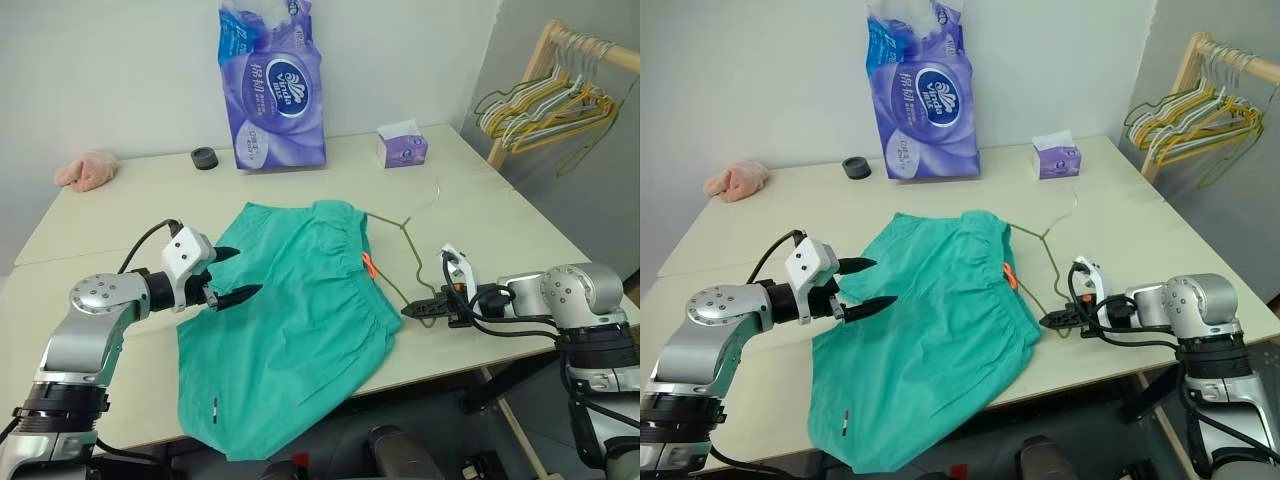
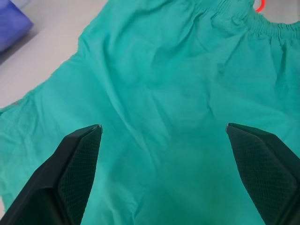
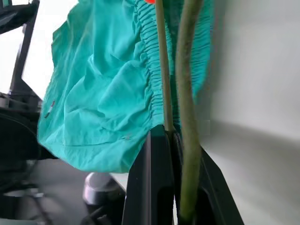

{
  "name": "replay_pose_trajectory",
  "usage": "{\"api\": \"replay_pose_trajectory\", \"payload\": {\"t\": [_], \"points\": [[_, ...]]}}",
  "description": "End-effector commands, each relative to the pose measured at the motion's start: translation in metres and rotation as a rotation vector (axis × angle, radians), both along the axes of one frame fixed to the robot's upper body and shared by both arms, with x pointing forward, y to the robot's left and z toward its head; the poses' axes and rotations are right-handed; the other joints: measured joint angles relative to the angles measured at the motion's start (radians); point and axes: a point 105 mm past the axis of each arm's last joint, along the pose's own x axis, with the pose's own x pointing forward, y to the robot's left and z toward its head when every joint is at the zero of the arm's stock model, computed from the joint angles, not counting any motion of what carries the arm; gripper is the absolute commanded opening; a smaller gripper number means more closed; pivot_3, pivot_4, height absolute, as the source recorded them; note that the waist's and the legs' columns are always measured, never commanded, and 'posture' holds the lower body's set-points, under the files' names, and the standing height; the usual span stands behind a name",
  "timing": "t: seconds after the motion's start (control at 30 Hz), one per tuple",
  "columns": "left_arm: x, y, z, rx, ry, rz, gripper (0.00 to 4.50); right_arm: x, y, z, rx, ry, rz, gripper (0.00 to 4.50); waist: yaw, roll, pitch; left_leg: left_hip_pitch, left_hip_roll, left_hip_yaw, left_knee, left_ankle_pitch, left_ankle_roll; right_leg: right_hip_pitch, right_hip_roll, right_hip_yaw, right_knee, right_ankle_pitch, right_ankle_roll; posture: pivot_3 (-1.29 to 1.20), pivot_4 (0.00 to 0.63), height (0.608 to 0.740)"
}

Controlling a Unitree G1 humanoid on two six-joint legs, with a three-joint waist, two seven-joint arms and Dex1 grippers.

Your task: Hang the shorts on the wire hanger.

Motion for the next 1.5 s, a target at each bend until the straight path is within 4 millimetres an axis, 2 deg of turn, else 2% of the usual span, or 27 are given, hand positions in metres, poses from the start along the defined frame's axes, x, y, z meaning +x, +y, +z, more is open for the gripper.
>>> {"api": "replay_pose_trajectory", "payload": {"t": [0.03,0.17,0.27,0.53,0.73,0.9,1.03,1.33,1.43,1.5], "points": [[0.012,0.004,0.038,-0.087,-0.109,0.046,4.47,0.001,0.018,0.009,-0.057,-0.204,0.121,0.0,-0.001,0.0,0.0,0.0,0.0,0.0,0.0,0.0,0.0,0.0,0.0,0.0,0.0,0.0,0.0,-0.28,0.033,0.74],[0.024,0.009,0.065,-0.131,-0.172,0.072,4.47,0.007,0.024,0.008,-0.17,-0.373,0.209,0.0,-0.004,0.0,0.0,0.0,0.0,0.0,0.0,0.0,0.0,0.0,0.0,0.0,0.0,0.0,0.0,-0.29,0.024,0.74],[0.024,0.007,0.077,-0.114,-0.169,0.02,4.47,0.008,0.025,0.008,-0.217,-0.441,0.262,0.0,-0.005,0.0,-0.001,0.0,0.0,0.0,0.0,0.0,0.0,0.0,0.0,0.0,0.0,0.0,0.0,-0.29,0.023,0.74],[0.011,-0.007,0.081,0.138,-0.121,-0.244,4.47,0.007,0.029,0.012,-0.31,-0.583,0.411,0.0,-0.013,0.0,-0.001,0.0,0.0,0.0,0.0,0.0,0.0,-0.001,0.0,0.0,0.0,0.0,0.0,-0.29,0.019,0.74],[0.008,-0.024,0.062,0.301,-0.103,-0.403,4.47,0.004,0.034,0.012,-0.346,-0.66,0.501,0.0,-0.012,0.0,-0.001,0.0,0.0,-0.001,0.0,0.0,-0.001,-0.001,0.0,0.0,0.0,0.001,-0.001,-0.29,0.011,0.74],[0.012,-0.03,0.05,0.314,-0.091,-0.441,4.47,0.003,0.038,0.015,-0.359,-0.709,0.542,0.0,-0.013,0.0,-0.002,0.0,0.0,-0.001,0.0,0.0,-0.001,-0.002,0.0,0.0,0.0,0.003,-0.004,-0.3,0.01,0.74],[0.006,-0.03,0.033,0.346,-0.038,-0.487,4.47,0.003,0.04,0.019,-0.357,-0.749,0.557,0.0,-0.023,0.0,-0.003,0.0,0.0,-0.001,0.0,0.0,-0.001,-0.002,0.0,0.0,0.0,0.003,-0.005,-0.3,0.009,0.74],[0.006,-0.025,0.014,0.379,-0.006,-0.496,4.47,0.0,0.047,0.027,-0.332,-0.809,0.581,0.0,-0.03,-0.001,-0.003,-0.001,0.0,-0.002,0.0,0.0,-0.001,-0.002,-0.001,-0.001,0.0,0.003,-0.005,-0.31,0.009,0.74],[0.006,-0.026,0.012,0.351,0.006,-0.486,3.95,-0.001,0.05,0.03,-0.321,-0.825,0.588,0.0,-0.031,-0.001,-0.003,-0.001,0.0,-0.002,0.0,0.0,0.0,-0.001,0.0,-0.001,0.0,0.003,-0.005,-0.31,0.009,0.74],[0.005,-0.027,0.01,0.34,0.013,-0.49,3.38,-0.001,0.051,0.031,-0.312,-0.832,0.587,0.0,-0.031,-0.001,-0.004,-0.001,0.0,-0.002,0.0,0.0,0.0,-0.001,-0.001,-0.001,0.0,0.003,-0.005,-0.31,0.007,0.74]]}}
